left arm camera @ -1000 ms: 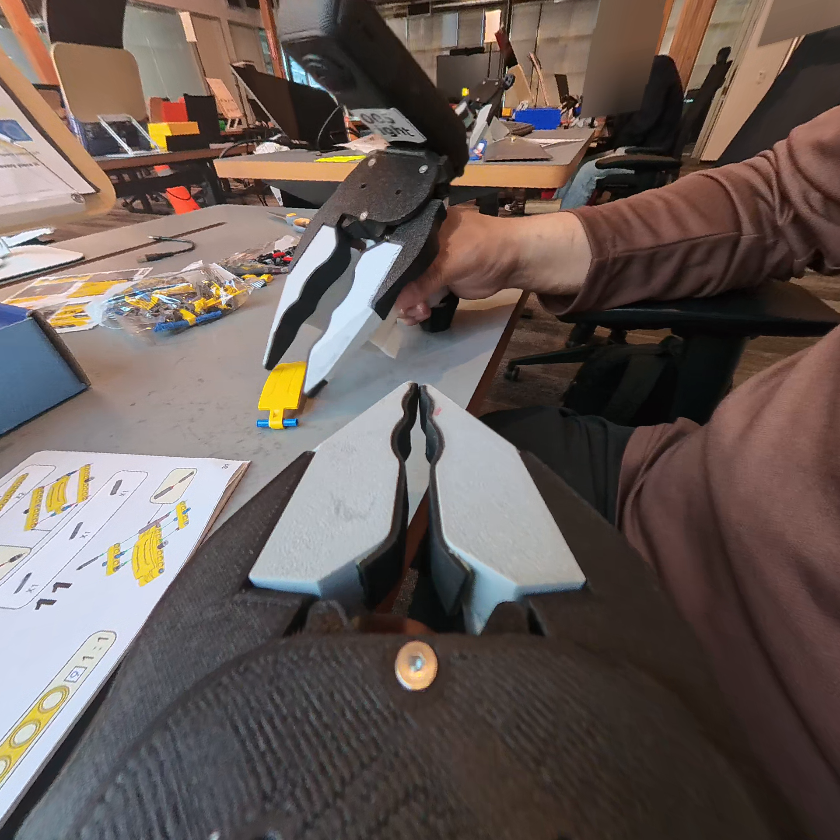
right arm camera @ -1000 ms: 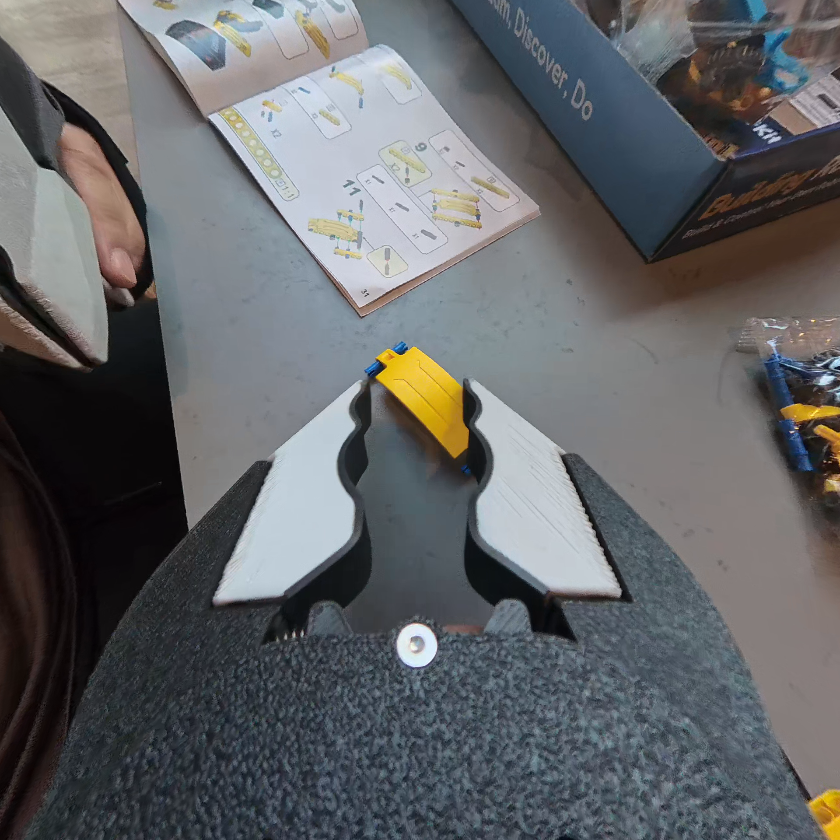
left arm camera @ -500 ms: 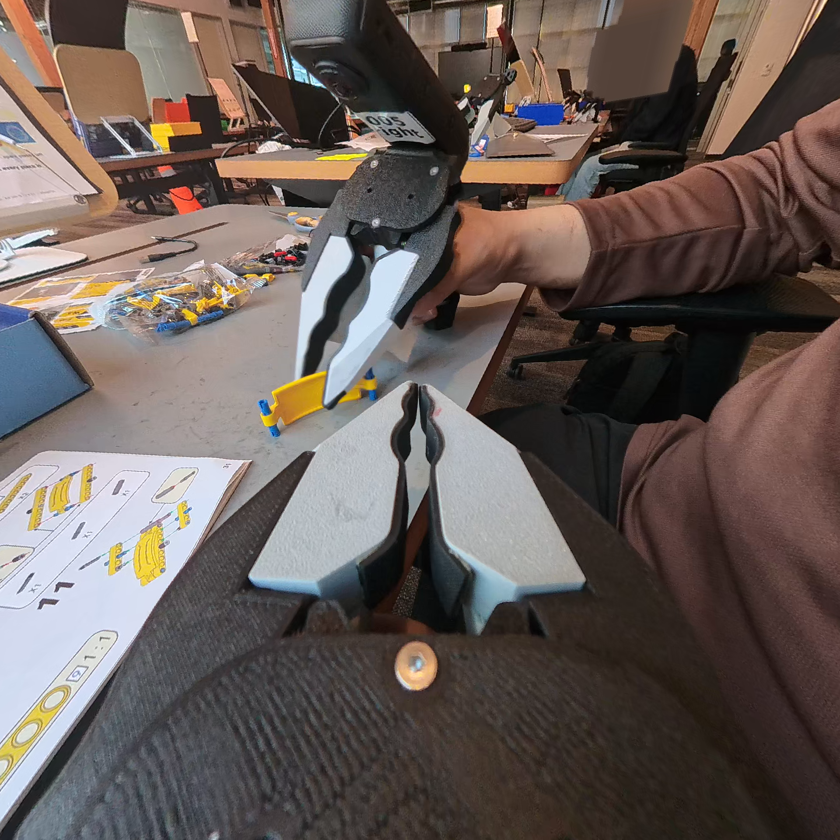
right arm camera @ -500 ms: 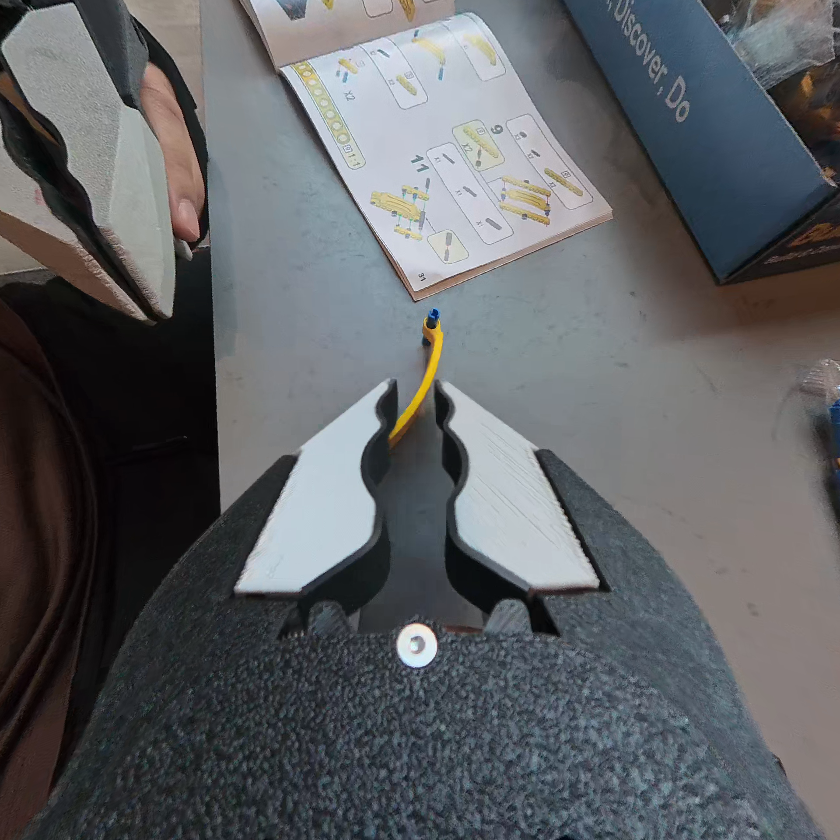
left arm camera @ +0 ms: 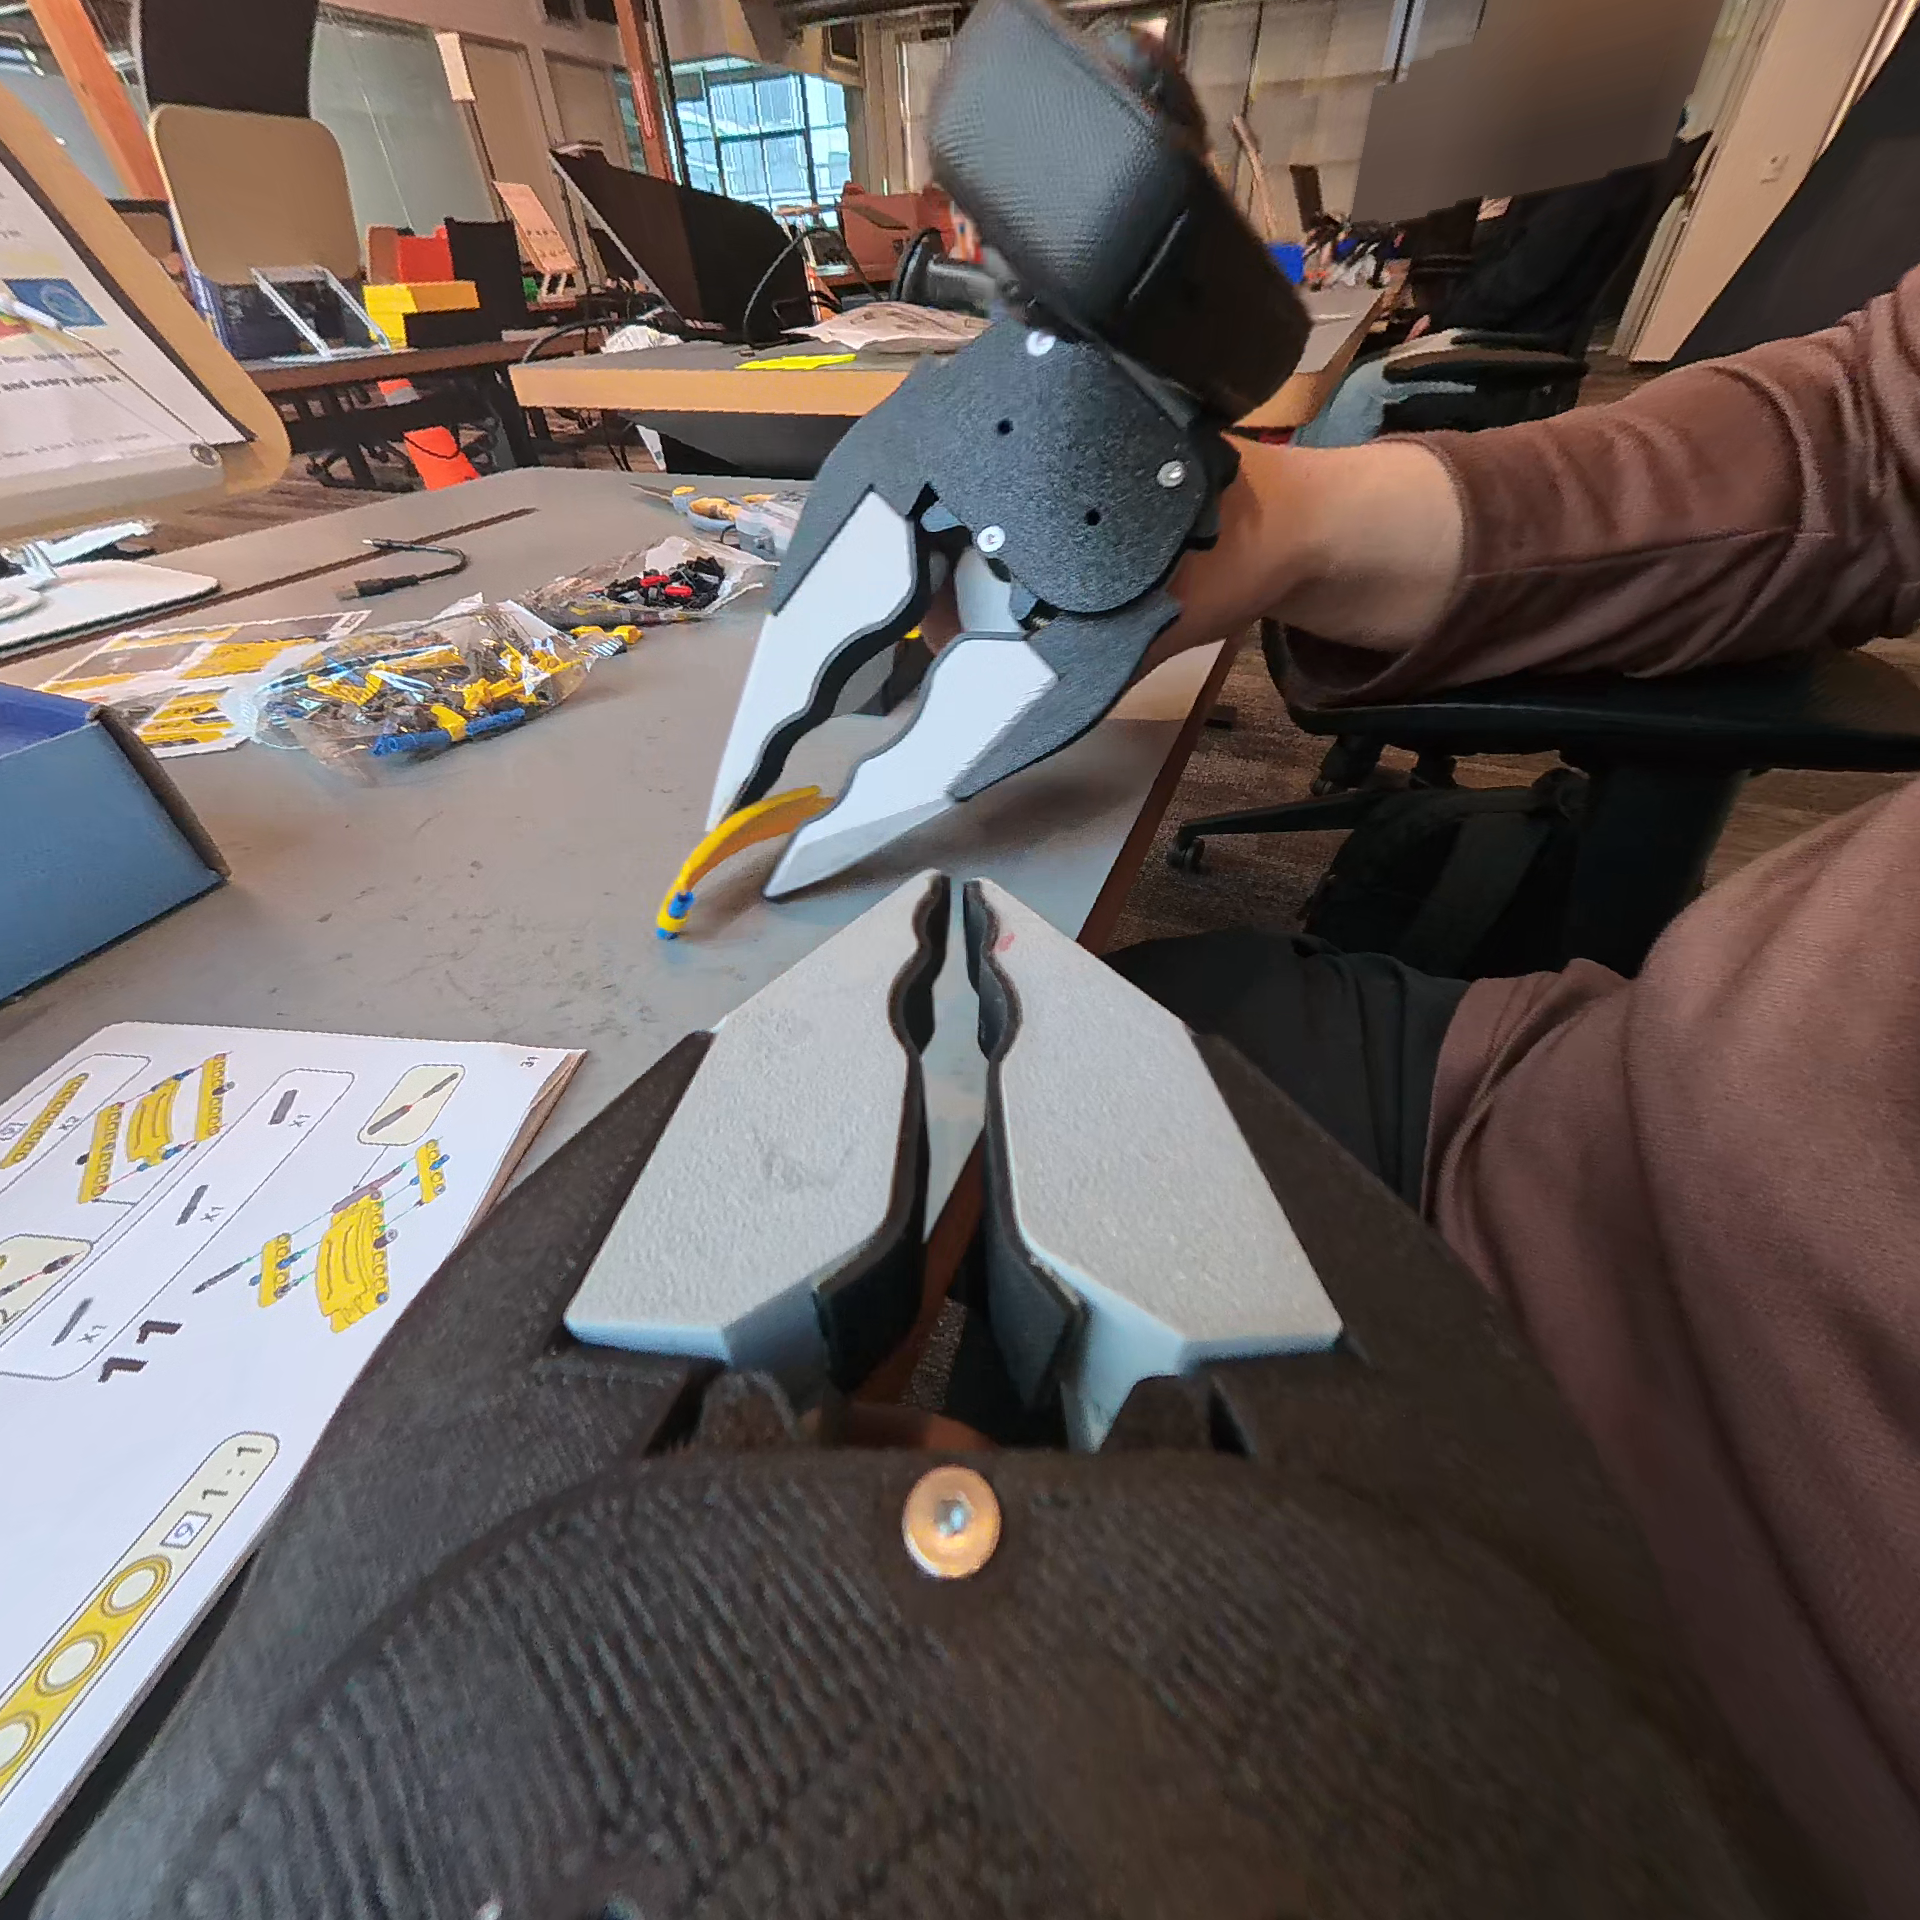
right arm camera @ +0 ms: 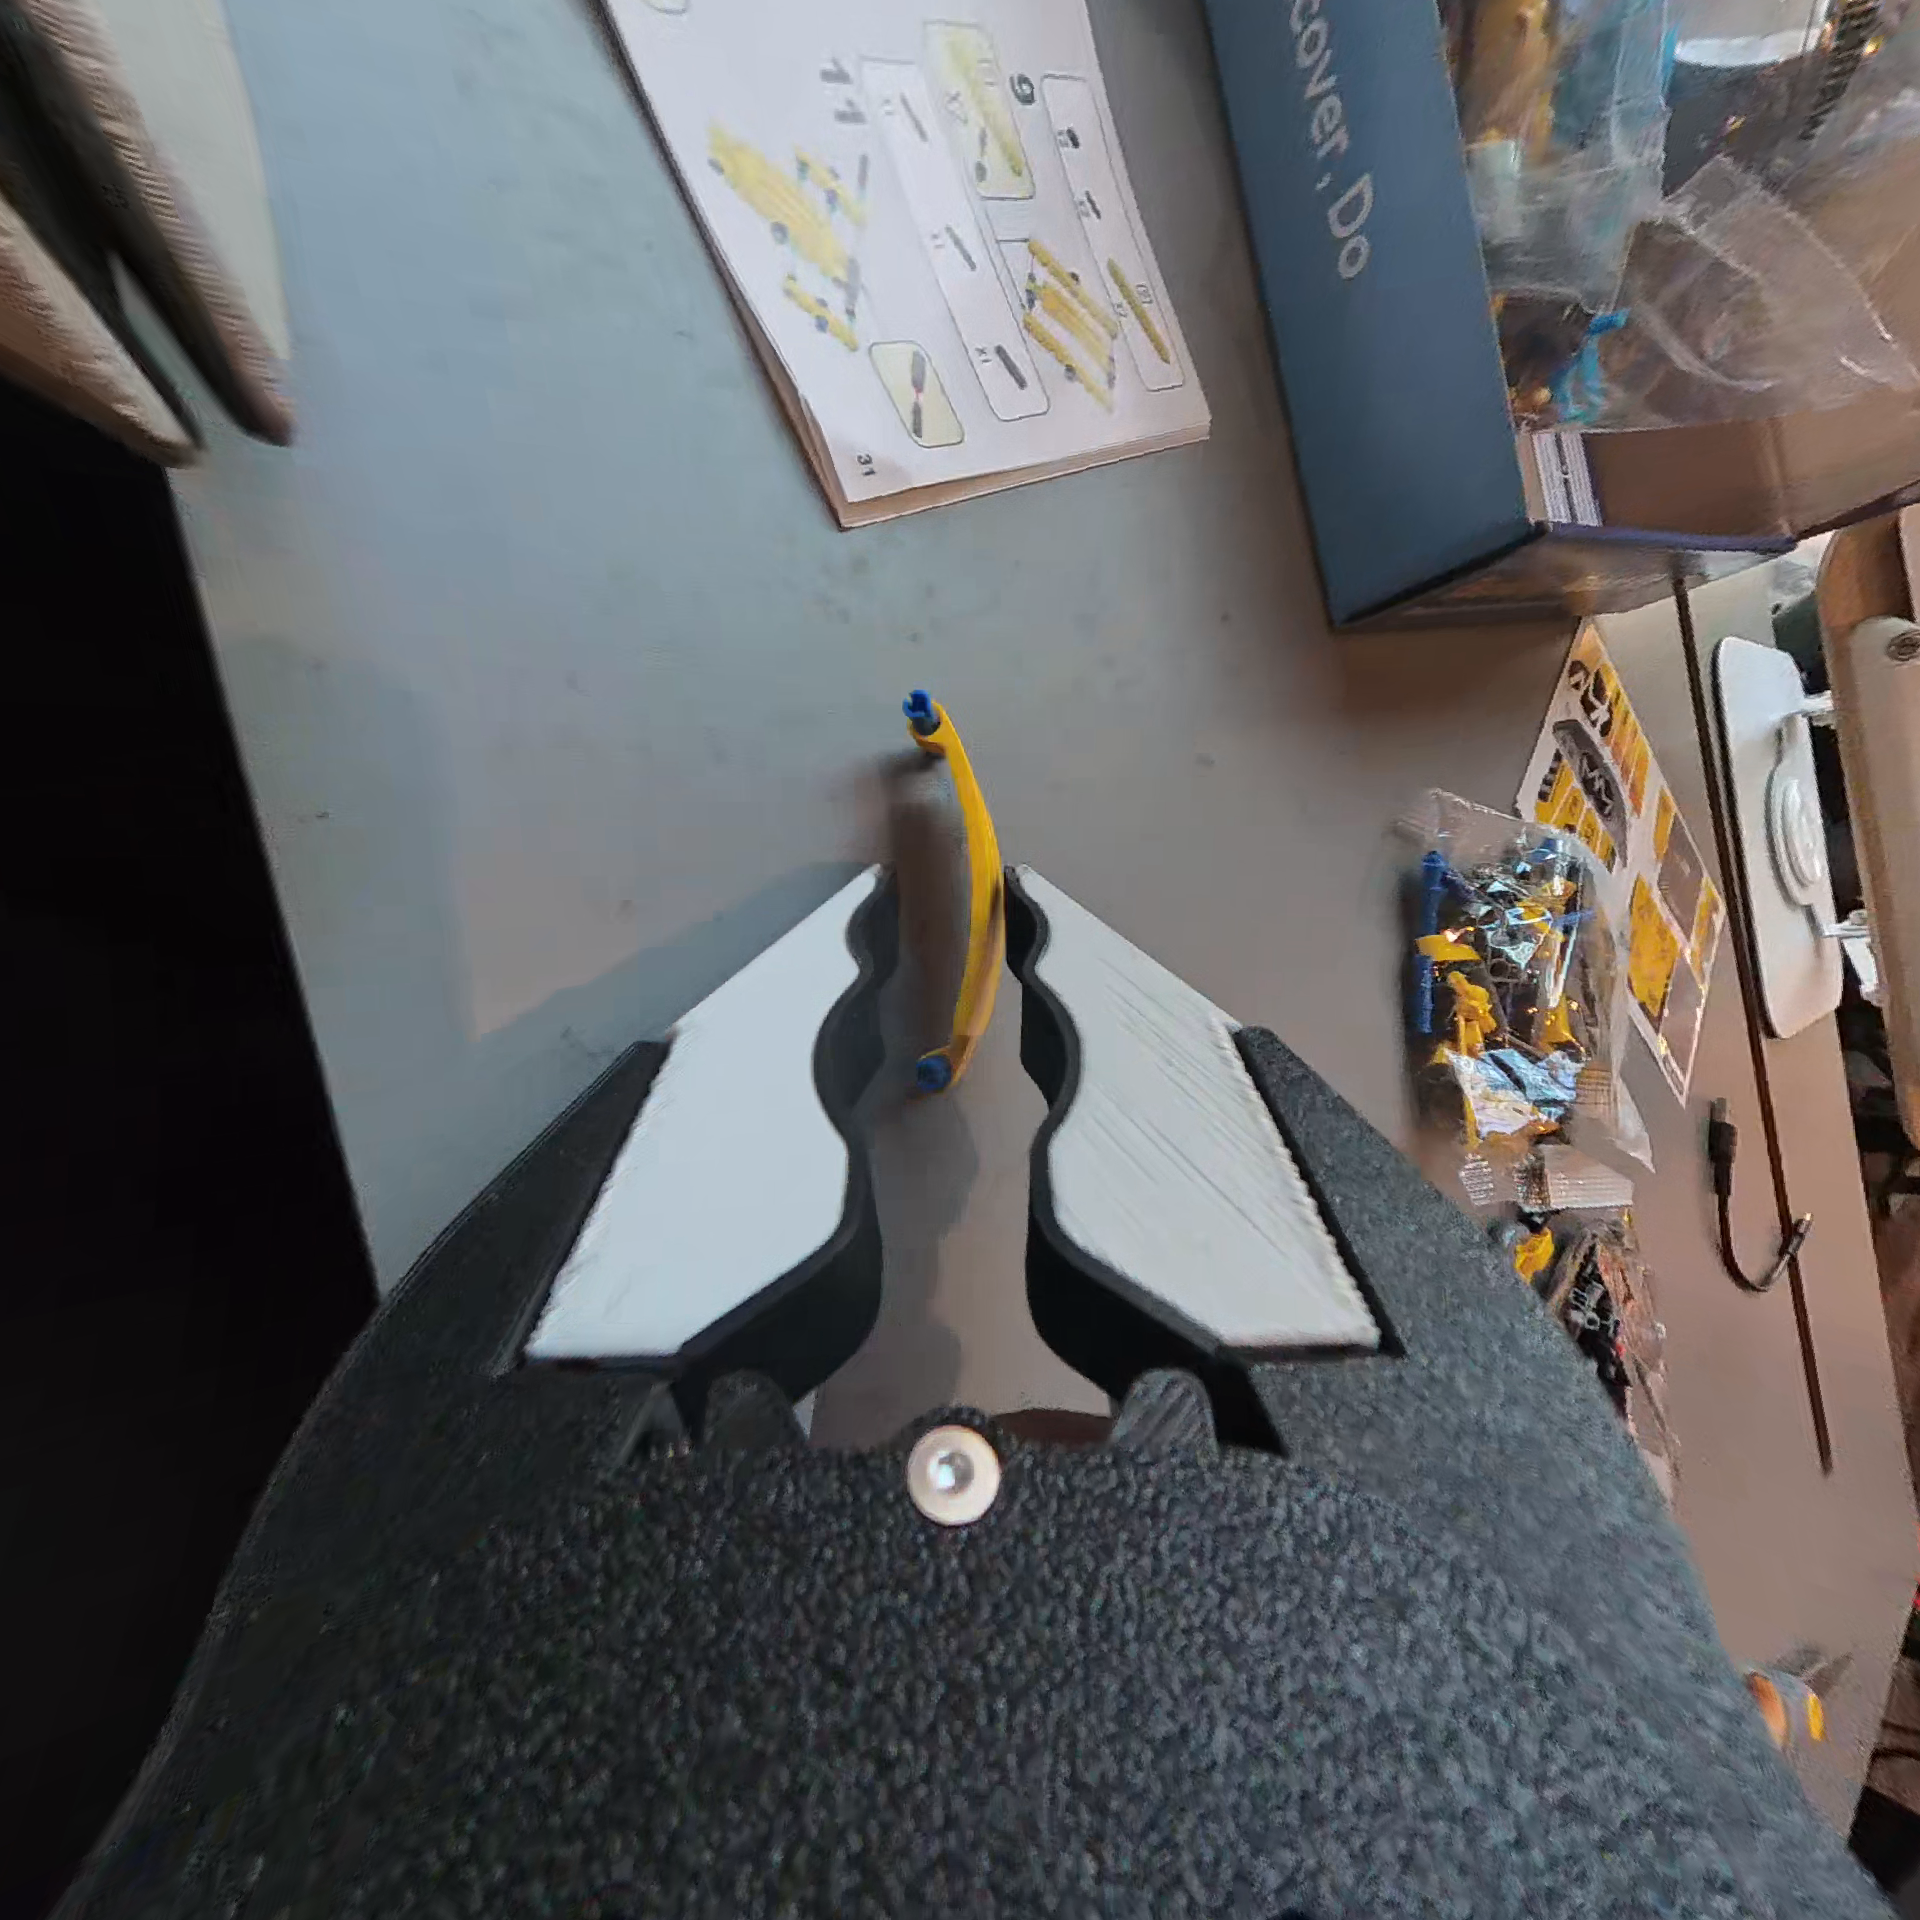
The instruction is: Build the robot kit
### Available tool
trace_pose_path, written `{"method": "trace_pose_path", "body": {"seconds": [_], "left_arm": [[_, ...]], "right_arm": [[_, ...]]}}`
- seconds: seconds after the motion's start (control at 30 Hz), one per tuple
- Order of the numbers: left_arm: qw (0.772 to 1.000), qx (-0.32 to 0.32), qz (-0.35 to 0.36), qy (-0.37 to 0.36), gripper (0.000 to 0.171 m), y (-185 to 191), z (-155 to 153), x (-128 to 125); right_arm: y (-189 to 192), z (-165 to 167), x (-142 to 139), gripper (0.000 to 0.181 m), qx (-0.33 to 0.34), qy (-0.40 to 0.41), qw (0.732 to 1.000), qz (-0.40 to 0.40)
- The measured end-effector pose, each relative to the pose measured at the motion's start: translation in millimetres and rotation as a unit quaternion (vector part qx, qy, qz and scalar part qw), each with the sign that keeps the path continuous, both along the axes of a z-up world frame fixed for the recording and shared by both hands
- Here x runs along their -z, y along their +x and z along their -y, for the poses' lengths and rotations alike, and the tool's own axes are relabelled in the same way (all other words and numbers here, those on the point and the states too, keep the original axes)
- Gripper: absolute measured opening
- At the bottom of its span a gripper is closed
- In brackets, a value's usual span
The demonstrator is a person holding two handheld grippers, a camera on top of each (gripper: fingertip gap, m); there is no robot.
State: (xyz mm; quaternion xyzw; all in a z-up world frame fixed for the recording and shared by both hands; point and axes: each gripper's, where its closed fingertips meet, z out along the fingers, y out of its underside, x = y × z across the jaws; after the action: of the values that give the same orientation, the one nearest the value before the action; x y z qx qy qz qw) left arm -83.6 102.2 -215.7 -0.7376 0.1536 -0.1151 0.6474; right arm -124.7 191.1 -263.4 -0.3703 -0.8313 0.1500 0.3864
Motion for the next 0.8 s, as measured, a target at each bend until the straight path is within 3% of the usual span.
{"method": "trace_pose_path", "body": {"seconds": [0.33,0.47,0.63,0.8], "left_arm": [[1.0,-0.009,-0.006,-0.008,0.003,-1.5,-2.0,4.9],[1.0,-0.01,-0.006,-0.009,0.003,-2.1,-2.2,5.8],[1.0,-0.009,-0.006,-0.011,0.003,-1.9,-2.2,6.7],[1.0,-0.01,-0.005,-0.012,0.003,-2.1,-2.8,7.7]], "right_arm": [[12.8,9.9,-6.1,0.031,0.016,-0.08,0.997,-0.011],[11.1,18.0,-0.6,0.027,0.002,-0.064,0.998,-0.015],[4.3,-14.4,-0.6,0.024,0.071,-0.022,0.997,-0.034],[-0.8,-6.7,-8.8,0.029,0.072,-0.098,0.991,-0.06]]}}
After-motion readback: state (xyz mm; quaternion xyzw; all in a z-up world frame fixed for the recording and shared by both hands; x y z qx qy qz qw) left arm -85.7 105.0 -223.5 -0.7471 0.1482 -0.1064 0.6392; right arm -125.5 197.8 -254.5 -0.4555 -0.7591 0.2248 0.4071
